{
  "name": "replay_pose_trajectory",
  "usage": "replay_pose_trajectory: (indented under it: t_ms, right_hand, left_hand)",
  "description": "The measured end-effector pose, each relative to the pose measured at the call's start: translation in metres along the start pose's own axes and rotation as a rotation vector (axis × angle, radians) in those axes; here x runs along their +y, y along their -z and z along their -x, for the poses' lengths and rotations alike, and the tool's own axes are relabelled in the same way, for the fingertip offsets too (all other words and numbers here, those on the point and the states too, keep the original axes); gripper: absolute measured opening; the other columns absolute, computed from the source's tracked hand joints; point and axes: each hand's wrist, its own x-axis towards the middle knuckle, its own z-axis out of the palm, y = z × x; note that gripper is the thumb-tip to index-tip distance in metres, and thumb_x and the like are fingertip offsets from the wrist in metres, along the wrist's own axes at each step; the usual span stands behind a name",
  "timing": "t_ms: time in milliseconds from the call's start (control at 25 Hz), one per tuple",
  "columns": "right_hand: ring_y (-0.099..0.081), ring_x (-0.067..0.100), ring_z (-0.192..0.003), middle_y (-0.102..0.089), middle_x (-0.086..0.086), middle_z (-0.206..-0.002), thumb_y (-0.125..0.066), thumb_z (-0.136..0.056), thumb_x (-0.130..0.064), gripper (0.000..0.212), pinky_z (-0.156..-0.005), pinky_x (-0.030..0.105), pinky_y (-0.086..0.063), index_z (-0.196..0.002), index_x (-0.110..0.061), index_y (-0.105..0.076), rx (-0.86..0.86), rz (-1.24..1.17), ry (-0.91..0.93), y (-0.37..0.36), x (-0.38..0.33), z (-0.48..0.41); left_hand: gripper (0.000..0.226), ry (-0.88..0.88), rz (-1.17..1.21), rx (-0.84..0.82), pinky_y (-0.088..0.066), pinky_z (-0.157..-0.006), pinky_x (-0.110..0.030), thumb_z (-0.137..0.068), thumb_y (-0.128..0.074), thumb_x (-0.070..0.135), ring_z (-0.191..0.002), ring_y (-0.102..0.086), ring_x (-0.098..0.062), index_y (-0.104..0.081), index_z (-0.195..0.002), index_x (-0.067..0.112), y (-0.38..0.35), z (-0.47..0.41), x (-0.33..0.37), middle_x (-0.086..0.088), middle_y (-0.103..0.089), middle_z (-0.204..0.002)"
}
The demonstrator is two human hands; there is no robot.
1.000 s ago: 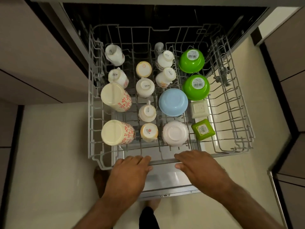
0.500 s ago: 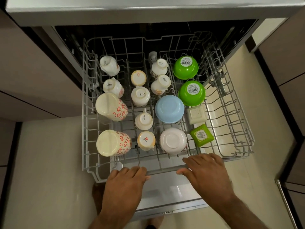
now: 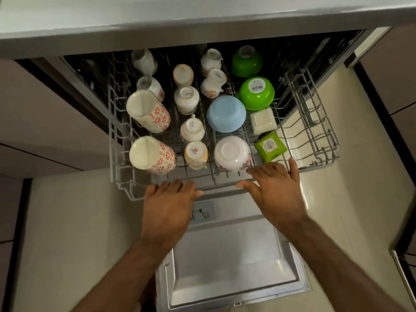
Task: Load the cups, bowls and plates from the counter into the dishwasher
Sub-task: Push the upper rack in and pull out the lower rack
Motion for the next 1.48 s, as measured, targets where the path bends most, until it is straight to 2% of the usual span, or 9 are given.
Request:
replay_pose_trajectory:
  t_ms: [80,200,320,480,560,720,960,1200,1480]
  right_hand:
    - [-0.056,0.023,-0.122,-0.071,-0.006,-0.115,-0.017,-0.096,-0.073,0.071,-0.119,0.061,-0.015,-0.12,-0.031,-0.068,0.032,-0.004,0.012,0.0,0.0,-0.022]
    - [-0.056,0.026,-0.121,-0.071,-0.005,-0.114,-0.02,-0.095,-0.075,0.068,-0.119,0.06,-0.014,-0.116,-0.032,-0.069,0.073,0.003,0.017,-0.001,0.0,-0.062]
    - [-0.054,0.027,-0.121,-0.071,-0.005,-0.116,-0.015,-0.091,-0.079,0.073,-0.117,0.06,-0.017,-0.115,-0.037,-0.07,0.091,-0.031,0.013,0.002,0.001,-0.112]
    - [-0.053,0.028,-0.12,-0.07,-0.004,-0.112,-0.02,-0.092,-0.078,0.068,-0.115,0.06,-0.02,-0.114,-0.036,-0.069,0.112,-0.052,0.029,0.002,-0.001,-0.171]
    - [-0.052,0.028,-0.123,-0.071,-0.003,-0.114,-0.021,-0.091,-0.078,0.069,-0.115,0.06,-0.018,-0.115,-0.036,-0.07,0.118,-0.071,0.022,-0.001,0.0,-0.189]
    - [-0.048,0.026,-0.129,-0.07,-0.006,-0.12,-0.019,-0.09,-0.081,0.074,-0.114,0.062,-0.017,-0.119,-0.035,-0.069,0.105,-0.102,0.058,-0.007,0.01,-0.2]
    - [-0.047,0.025,-0.13,-0.071,-0.006,-0.12,-0.017,-0.087,-0.084,0.079,-0.115,0.058,-0.014,-0.121,-0.033,-0.068,0.098,-0.137,0.076,-0.004,0.015,-0.212]
    - [-0.043,0.027,-0.134,-0.069,-0.006,-0.124,-0.018,-0.086,-0.081,0.076,-0.116,0.058,-0.011,-0.118,-0.034,-0.068,0.06,-0.144,0.063,0.002,0.007,-0.234]
    - [-0.042,0.026,-0.135,-0.069,-0.005,-0.124,-0.026,-0.089,-0.08,0.07,-0.117,0.059,-0.008,-0.119,-0.033,-0.068,0.066,-0.114,0.068,0.0,0.006,-0.236]
  left_hand:
    - [0.046,-0.02,-0.04,0.043,-0.039,-0.074,-0.041,-0.109,-0.028,0.048,-0.075,-0.063,-0.027,-0.063,-0.092,0.023,-0.003,-0.02,-0.009,0.001,-0.069,-0.082]
    - [0.036,-0.053,-0.074,0.097,-0.036,-0.076,-0.042,-0.106,-0.04,0.045,-0.08,-0.065,-0.029,-0.063,-0.091,0.022,-0.002,-0.057,-0.026,-0.002,-0.071,-0.083]
    - [0.028,-0.065,-0.068,0.133,-0.036,-0.077,-0.042,-0.104,-0.049,0.041,-0.084,-0.067,-0.031,-0.063,-0.091,0.021,-0.004,-0.102,-0.044,-0.005,-0.073,-0.086]
    - [0.032,-0.052,-0.062,0.147,-0.041,-0.08,-0.042,-0.104,-0.046,0.042,-0.092,-0.067,-0.036,-0.062,-0.095,0.017,-0.006,-0.158,-0.072,-0.011,-0.074,-0.091]
    - [0.03,-0.067,-0.075,0.165,-0.042,-0.079,-0.042,-0.105,-0.047,0.042,-0.09,-0.067,-0.035,-0.062,-0.095,0.017,-0.007,-0.174,-0.079,-0.01,-0.074,-0.088]
    - [0.025,-0.103,-0.078,0.232,-0.04,-0.075,-0.04,-0.103,-0.057,0.037,-0.08,-0.067,-0.033,-0.06,-0.089,0.017,-0.013,-0.179,-0.078,-0.008,-0.072,-0.077]
    - [0.025,-0.094,-0.067,0.261,-0.042,-0.08,-0.044,-0.101,-0.06,0.036,-0.083,-0.068,-0.036,-0.062,-0.09,0.014,-0.013,-0.188,-0.077,-0.01,-0.072,-0.076]
    - [0.039,-0.101,-0.067,0.219,-0.041,-0.089,-0.048,-0.105,-0.044,0.044,-0.092,-0.068,-0.038,-0.067,-0.098,0.013,-0.014,-0.211,-0.095,-0.012,-0.075,-0.088]
    - [0.043,-0.097,0.003,0.229,-0.041,-0.091,-0.049,-0.105,-0.042,0.045,-0.089,-0.067,-0.039,-0.067,-0.099,0.011,-0.014,-0.21,-0.098,-0.014,-0.073,-0.086]
